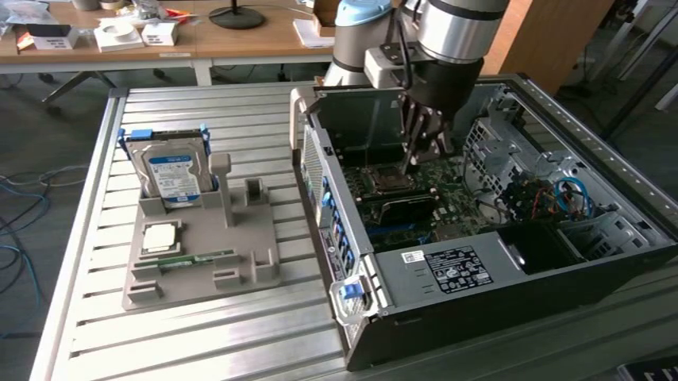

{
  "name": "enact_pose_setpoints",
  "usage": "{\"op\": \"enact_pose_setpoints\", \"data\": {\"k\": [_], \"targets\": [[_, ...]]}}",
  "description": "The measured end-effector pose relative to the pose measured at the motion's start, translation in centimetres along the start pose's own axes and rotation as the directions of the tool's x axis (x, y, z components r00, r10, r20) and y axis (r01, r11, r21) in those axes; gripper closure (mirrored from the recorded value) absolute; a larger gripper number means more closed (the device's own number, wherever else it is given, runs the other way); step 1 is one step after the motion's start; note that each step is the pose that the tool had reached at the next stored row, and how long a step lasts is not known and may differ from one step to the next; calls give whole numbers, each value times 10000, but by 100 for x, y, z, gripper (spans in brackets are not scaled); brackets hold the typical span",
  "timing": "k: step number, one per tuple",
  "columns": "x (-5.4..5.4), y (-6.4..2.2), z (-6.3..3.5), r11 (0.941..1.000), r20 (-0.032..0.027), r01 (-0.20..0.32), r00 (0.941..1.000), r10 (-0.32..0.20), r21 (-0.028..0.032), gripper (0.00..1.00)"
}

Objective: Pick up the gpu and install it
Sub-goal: 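Press down on the gpu until it lock into place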

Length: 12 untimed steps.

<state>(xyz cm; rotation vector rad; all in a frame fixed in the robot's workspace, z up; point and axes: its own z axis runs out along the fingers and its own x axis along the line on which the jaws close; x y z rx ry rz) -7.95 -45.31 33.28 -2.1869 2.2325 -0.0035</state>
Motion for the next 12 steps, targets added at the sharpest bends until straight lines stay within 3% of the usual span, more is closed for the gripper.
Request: {"op": "enact_pose_setpoints", "data": {"k": [12], "targets": [[-35,42,68,10000,-1,-44,10000,44,0,89]]}}
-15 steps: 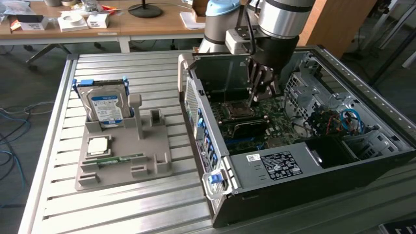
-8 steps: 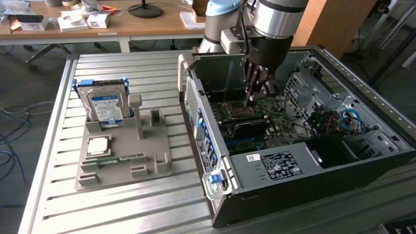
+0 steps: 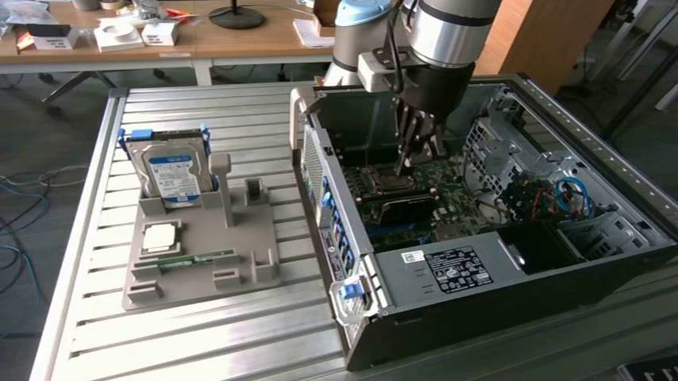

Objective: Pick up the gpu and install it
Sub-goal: 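Press down on the gpu until it lock into place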

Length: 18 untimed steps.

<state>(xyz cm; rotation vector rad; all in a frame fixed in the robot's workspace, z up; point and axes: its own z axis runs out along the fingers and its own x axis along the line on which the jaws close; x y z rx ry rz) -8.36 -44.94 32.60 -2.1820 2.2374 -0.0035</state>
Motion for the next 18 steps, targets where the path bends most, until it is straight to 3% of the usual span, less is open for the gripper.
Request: {"op": "enact_pose_setpoints", "data": {"k": [18], "targets": [[1,1,63,10000,2,0,10000,0,1,89]]}}
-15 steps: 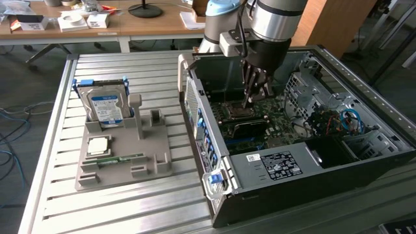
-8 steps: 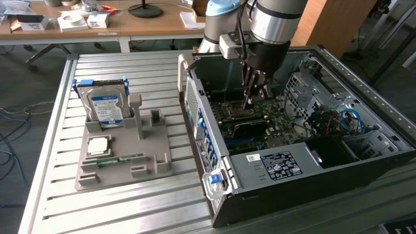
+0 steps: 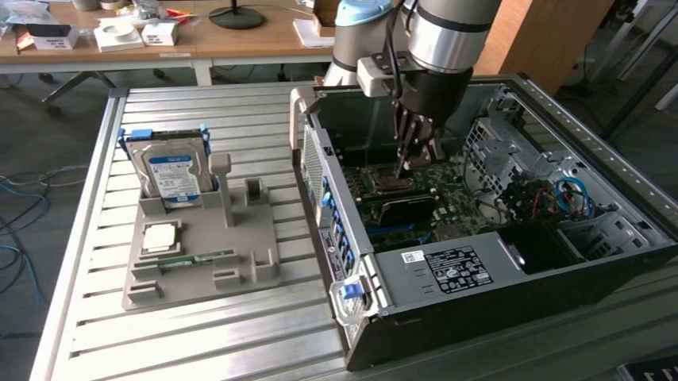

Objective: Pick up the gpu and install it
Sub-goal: 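Press down on the gpu until it lock into place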

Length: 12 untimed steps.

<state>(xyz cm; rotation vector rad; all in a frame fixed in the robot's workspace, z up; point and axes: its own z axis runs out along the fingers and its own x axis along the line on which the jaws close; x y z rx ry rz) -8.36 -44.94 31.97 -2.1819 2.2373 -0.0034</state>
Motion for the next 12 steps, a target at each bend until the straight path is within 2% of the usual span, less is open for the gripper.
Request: {"op": "enact_pose_setpoints", "data": {"k": [7,12], "targets": [[1,1,98,10000,-1,0,10000,0,0,89],[-1,14,130,10000,-1,-3,10000,3,-1,89]]}}
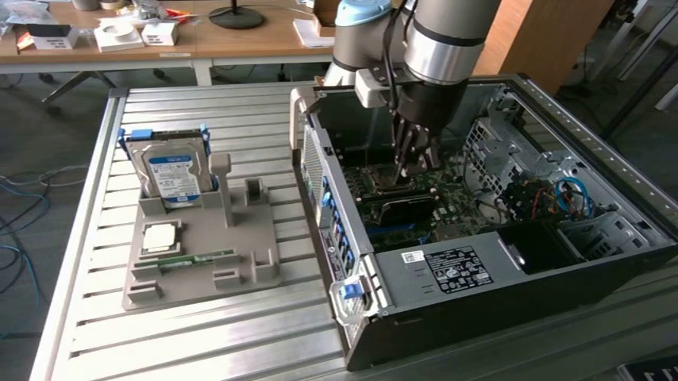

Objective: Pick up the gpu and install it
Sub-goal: 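Press down on the gpu until it lock into place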

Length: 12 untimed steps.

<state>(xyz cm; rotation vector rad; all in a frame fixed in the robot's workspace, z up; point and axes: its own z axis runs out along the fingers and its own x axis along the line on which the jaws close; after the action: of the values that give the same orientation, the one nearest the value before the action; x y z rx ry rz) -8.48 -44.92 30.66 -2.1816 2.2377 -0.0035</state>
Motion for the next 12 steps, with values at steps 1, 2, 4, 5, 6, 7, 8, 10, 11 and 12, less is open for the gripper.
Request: {"op": "enact_pose_setpoints", "data": {"k": [1,2,4,5,6,7,8,10,11,12], "targets": [[-3,10,3,10000,-2,1,10000,-1,0,89],[-6,15,7,10000,0,3,10000,-3,1,89],[-9,16,23,10000,1,4,10000,-4,1,89],[-9,16,38,10000,0,5,10000,-5,0,89],[-9,17,52,10000,0,5,10000,-5,0,89],[-9,18,66,10000,1,3,10000,-3,1,89],[-9,19,79,10000,1,3,10000,-3,0,89],[-9,21,109,10000,1,3,10000,-3,0,89],[-9,22,125,10000,2,3,10000,-3,1,89],[-9,22,135,10000,1,3,10000,-3,0,89]]}}
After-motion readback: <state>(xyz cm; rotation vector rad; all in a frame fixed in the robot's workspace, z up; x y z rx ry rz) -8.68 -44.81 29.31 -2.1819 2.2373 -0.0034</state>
